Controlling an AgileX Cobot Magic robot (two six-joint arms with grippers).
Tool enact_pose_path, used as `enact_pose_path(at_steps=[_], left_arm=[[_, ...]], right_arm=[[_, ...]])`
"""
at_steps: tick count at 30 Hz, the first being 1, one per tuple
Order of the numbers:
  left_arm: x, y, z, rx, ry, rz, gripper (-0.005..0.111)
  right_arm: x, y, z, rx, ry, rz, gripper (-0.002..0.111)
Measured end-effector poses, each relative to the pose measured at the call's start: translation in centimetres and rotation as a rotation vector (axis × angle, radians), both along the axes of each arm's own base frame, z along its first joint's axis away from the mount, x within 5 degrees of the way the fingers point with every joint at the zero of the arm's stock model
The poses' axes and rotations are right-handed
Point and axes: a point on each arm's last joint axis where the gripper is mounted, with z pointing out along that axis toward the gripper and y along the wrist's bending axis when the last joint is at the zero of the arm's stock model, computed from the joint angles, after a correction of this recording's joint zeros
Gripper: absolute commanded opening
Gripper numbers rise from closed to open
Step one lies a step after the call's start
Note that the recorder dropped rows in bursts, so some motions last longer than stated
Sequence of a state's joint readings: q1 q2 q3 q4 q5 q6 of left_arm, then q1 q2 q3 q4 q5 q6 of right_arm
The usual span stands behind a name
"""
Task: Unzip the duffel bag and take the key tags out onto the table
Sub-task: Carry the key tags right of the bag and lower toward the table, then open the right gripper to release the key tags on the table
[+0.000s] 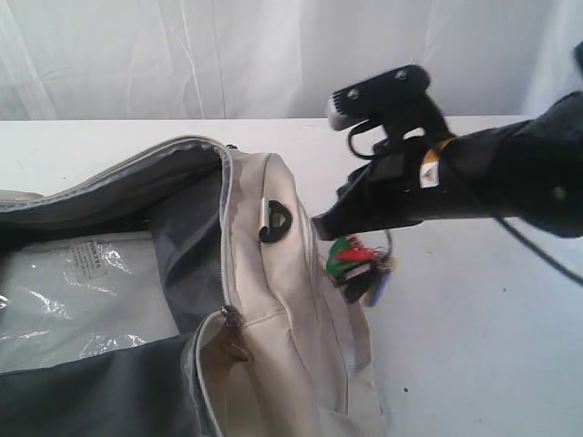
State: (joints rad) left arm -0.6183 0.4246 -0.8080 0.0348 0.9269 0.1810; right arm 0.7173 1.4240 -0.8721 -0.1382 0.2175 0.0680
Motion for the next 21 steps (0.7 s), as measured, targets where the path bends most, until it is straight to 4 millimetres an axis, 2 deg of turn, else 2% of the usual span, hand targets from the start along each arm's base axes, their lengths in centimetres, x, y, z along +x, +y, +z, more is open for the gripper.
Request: enact_pose_path(at_steps=[4,7,13,16,18,21], left_arm=[[0.0,0.0,0.0,0.0,0.0,0.0,0.0],[0.0,0.0,0.0,0.0,0.0,0.0,0.0],[0.0,0.0,0.0,0.0,0.0,0.0,0.0],[0.0,0.0,0.0,0.0,0.0,0.0,0.0],[0.0,0.0,0.0,-0.001,0.001,0.001,0.0],[0.0,0.0,0.0,-0.006,0.005,0.006,0.0]], right_arm=[[-0.6,-4.6,3.2,-0.149,-0.078,-0.051,0.0],[-1.2,-6.5,3.2,-0.238,-0.081,-0.074,0.0],[-2.5,-7.3,-2.9,-0.341,0.062,-0.043,0.0],[-2.3,-6.7,-4.3,-0.292,0.043,-0.02,0.002],[-1.9,-6.2,-5.1,-0.267,0.041,-0.009,0.01],[-1.5,-5.8,-6.4,-0.274,0.085,-0.011,0.031]])
